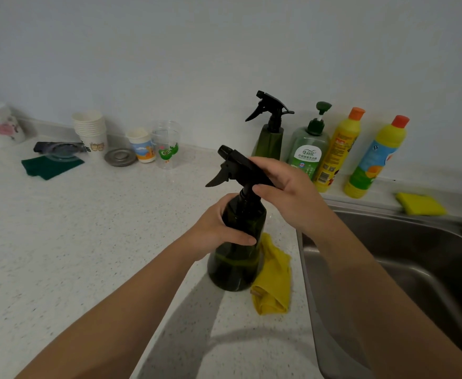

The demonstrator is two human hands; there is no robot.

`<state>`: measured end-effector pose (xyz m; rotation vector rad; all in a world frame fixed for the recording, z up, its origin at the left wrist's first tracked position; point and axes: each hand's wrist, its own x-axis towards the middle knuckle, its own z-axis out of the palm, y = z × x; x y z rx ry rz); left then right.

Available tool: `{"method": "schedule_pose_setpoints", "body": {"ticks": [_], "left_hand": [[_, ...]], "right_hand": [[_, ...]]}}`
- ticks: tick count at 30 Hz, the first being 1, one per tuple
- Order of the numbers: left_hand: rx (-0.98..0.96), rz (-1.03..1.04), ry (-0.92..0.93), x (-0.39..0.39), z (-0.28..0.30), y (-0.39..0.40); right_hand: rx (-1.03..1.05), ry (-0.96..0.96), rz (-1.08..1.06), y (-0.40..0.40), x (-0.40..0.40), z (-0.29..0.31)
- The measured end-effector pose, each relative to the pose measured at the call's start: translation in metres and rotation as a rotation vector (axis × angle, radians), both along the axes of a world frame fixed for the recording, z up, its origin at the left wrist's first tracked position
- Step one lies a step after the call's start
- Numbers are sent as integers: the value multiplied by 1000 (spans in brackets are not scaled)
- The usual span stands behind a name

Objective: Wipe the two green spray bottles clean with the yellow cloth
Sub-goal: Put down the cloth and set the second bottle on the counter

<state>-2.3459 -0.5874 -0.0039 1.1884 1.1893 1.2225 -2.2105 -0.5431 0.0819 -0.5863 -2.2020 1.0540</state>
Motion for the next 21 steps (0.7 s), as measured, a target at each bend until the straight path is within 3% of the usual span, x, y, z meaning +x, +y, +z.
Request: {"method": "schedule_pose_setpoints", "body": {"ticks": [4, 14, 18, 21], "left_hand": [[6, 1, 19, 0, -1, 0], [8, 48, 20, 6, 1, -5], [-30, 153, 134, 9, -6, -20], [-61, 235, 232, 11, -22, -39]], "right_hand": [[106, -56, -30, 5, 1, -2], [111, -18, -6, 5, 4, -7], [-136, 115, -125, -7, 14, -31], [-291, 42, -162, -19, 25, -59]]}}
